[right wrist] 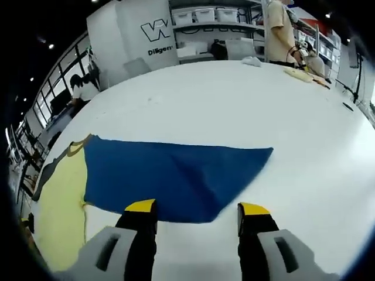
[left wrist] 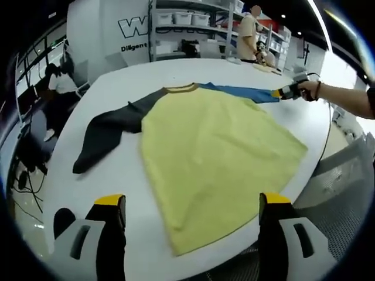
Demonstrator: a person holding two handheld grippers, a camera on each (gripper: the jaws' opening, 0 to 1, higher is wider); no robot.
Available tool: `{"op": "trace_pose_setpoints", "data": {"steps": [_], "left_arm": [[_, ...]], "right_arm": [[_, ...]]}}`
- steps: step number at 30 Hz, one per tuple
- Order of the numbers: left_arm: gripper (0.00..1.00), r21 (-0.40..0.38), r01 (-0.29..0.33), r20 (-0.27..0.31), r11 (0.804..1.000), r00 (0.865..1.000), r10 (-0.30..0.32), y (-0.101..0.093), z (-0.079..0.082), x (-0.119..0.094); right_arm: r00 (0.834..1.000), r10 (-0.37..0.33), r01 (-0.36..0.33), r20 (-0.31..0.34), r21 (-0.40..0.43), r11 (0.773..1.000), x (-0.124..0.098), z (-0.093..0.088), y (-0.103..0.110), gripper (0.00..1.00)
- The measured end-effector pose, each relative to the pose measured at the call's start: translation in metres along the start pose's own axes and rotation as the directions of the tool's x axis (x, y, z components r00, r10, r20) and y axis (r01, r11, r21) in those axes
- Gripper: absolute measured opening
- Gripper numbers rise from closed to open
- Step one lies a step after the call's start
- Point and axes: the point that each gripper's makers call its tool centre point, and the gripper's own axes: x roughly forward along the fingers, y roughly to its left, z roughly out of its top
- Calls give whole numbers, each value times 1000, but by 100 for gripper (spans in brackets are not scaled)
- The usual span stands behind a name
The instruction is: Fold the garment on the visible template until the final outline fits inside the template.
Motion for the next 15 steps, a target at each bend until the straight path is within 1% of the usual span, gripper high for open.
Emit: {"op": "trace_pose_setpoints", "data": {"steps": [2,4,6,8,10,12,14,15], "left_arm": [[92,1,3,-4,1000,1000,-3,0,-1,0],[92,-4,6,-5,1000,1000,-6,-1,-1,0],[91,-8,5,-3,1000,1000,-5,0,-1,0],[90,-9,-2,0,1000,1000,2,1,0,-1],[90,-8,-6,0,1000,1000,6,2,-1,-1],[90,-6,-4,-3,1000,1000,4,1,-1,-1],[89,-2,-6,-3,1000,1000,6,1,-1,-1],[89,-2,-7,-3,1000,1000,7,2,-1,-1]], "right_arm": [[1000,0,0,0,3,1000,4,2,-2,40],[1000,-23,23,8,-3,1000,8,5,-8,33],[999,-44,44,6,-18,999,11,6,-13,29],[999,-52,52,9,-37,998,9,4,-11,27],[997,-80,81,8,-56,995,12,6,-17,20],[995,-97,98,8,-75,992,14,6,-22,9],[995,-100,100,9,-67,993,8,3,-18,2],[995,-98,99,16,-59,993,5,2,-15,0]]}}
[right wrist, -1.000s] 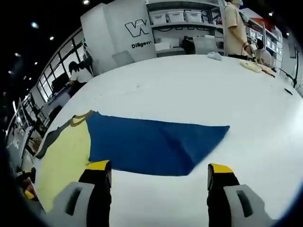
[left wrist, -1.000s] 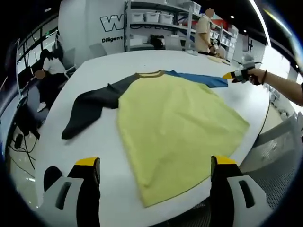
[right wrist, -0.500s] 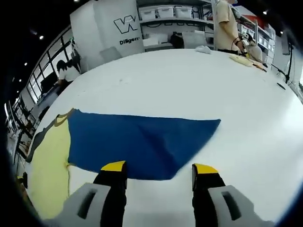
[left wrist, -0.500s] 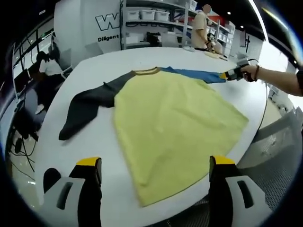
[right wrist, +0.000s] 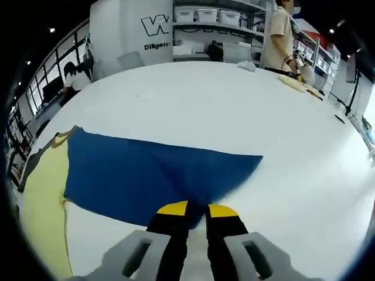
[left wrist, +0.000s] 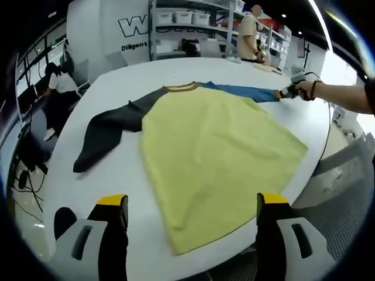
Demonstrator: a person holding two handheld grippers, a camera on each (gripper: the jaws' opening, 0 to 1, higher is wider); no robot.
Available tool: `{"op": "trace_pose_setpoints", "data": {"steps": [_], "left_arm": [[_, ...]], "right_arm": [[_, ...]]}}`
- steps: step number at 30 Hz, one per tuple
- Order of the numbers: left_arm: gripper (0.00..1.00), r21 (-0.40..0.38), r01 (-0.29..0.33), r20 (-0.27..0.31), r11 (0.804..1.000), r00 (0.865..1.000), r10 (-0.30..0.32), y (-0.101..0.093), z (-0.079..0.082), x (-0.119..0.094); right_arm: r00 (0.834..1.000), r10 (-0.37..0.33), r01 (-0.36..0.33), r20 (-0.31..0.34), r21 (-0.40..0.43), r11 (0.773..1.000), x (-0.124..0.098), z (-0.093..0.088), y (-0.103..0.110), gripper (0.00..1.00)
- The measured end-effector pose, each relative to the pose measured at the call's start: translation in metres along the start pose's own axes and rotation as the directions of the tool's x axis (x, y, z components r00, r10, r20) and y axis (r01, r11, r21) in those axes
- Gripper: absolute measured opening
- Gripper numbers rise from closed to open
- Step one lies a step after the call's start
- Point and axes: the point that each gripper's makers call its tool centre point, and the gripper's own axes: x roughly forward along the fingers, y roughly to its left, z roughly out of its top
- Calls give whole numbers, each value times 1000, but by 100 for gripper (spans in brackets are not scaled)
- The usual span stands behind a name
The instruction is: Fold the garment on the visible template until the final outline fits inside the template.
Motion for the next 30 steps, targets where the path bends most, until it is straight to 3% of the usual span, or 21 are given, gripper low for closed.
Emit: {"op": "trace_pose_setpoints", "data": {"steps": [8,18,30], "left_arm": [[90,2,4,1,1000,1000,-4,-1,0,-1],[90,8,24,14,1000,1000,-24,-5,3,-1],[90,16,36,21,999,999,-36,-8,5,-2]], "right_arm": [[999,7,-8,45,27,1000,-20,8,15,0],[998,8,-5,68,-53,999,-35,21,29,0],[988,78,-66,137,-91,994,-46,63,55,0]]}}
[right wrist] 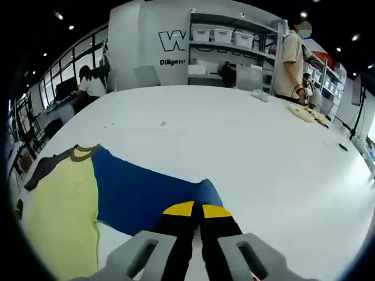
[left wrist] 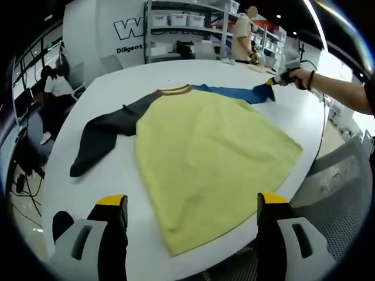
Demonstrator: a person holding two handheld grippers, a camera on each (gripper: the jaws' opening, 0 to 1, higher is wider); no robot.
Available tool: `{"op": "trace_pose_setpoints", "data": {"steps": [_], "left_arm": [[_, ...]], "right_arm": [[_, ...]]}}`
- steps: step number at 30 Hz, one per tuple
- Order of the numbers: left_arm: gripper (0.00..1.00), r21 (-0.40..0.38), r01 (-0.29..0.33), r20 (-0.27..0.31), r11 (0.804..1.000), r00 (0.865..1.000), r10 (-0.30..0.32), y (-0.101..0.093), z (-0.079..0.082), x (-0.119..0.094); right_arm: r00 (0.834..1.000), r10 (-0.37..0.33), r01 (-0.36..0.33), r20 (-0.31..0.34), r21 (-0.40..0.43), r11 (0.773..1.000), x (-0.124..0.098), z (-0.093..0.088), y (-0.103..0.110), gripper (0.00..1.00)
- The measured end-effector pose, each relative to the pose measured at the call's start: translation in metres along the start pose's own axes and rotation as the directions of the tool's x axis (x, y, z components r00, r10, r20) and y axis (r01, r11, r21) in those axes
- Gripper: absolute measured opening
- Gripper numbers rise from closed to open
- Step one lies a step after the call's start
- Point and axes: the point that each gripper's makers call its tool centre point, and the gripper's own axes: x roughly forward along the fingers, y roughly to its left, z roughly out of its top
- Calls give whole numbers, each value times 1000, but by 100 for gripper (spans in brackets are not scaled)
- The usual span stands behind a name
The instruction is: Fold the garment on the visible template until the final outline fits inside the template.
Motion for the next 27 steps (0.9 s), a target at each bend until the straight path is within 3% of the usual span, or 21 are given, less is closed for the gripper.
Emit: {"op": "trace_pose_setpoints", "data": {"steps": [6,16,25,27], "left_arm": [[90,-14,1,10,1000,1000,-1,1,1,-1],[91,-5,12,16,1000,1000,-12,-2,2,-1],[91,32,-2,8,999,1000,2,-1,2,-1],[92,25,2,14,1000,1000,-3,-2,4,-1]], "right_arm": [[998,44,-44,50,-9,999,-8,23,23,0],[993,80,-74,88,-70,995,-15,44,61,0],[983,137,-121,120,-131,984,-17,62,103,0],[979,160,-139,129,-156,978,-18,67,121,0]]}}
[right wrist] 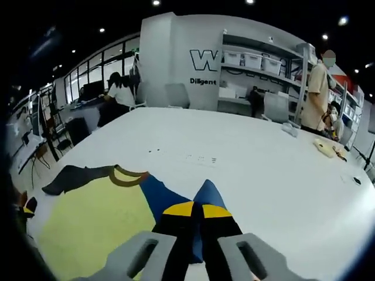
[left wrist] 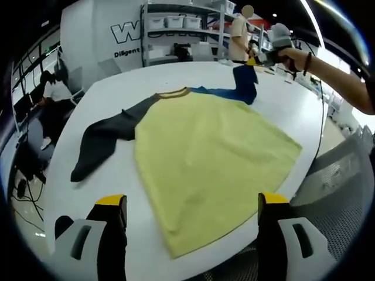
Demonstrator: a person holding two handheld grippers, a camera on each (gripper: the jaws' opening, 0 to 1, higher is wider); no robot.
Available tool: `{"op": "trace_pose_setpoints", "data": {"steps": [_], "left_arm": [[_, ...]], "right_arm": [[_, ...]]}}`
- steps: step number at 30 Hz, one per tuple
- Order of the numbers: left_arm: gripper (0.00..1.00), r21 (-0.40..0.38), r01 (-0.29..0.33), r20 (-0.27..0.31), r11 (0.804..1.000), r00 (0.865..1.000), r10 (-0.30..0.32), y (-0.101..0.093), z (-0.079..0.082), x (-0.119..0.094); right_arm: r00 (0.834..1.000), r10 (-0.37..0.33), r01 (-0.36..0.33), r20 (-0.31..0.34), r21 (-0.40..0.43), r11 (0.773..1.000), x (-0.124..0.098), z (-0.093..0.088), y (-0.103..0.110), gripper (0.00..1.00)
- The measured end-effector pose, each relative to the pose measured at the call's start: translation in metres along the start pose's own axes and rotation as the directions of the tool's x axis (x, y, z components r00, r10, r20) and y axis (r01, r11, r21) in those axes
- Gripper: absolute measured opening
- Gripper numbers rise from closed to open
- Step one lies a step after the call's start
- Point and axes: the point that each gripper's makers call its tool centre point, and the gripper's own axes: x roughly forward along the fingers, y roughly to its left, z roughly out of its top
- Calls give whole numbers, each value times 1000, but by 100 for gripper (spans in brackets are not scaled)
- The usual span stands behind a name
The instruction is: Fold the garment on the visible template until the final outline fits inside the template.
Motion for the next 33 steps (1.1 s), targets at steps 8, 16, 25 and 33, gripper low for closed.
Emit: {"op": "trace_pose_setpoints", "data": {"steps": [8,16,25,33], "left_arm": [[94,15,40,-1,999,999,-40,-9,0,2],[94,12,42,-1,999,999,-42,-9,0,1],[94,20,45,-6,999,999,-45,-10,0,2],[94,8,52,17,999,999,-52,-11,4,1]], "right_arm": [[996,84,-83,15,-21,996,9,10,46,0],[990,139,-139,33,-26,990,13,19,80,0],[984,173,-171,47,-45,984,14,27,117,0],[970,236,-234,51,-56,971,20,29,162,0]]}}
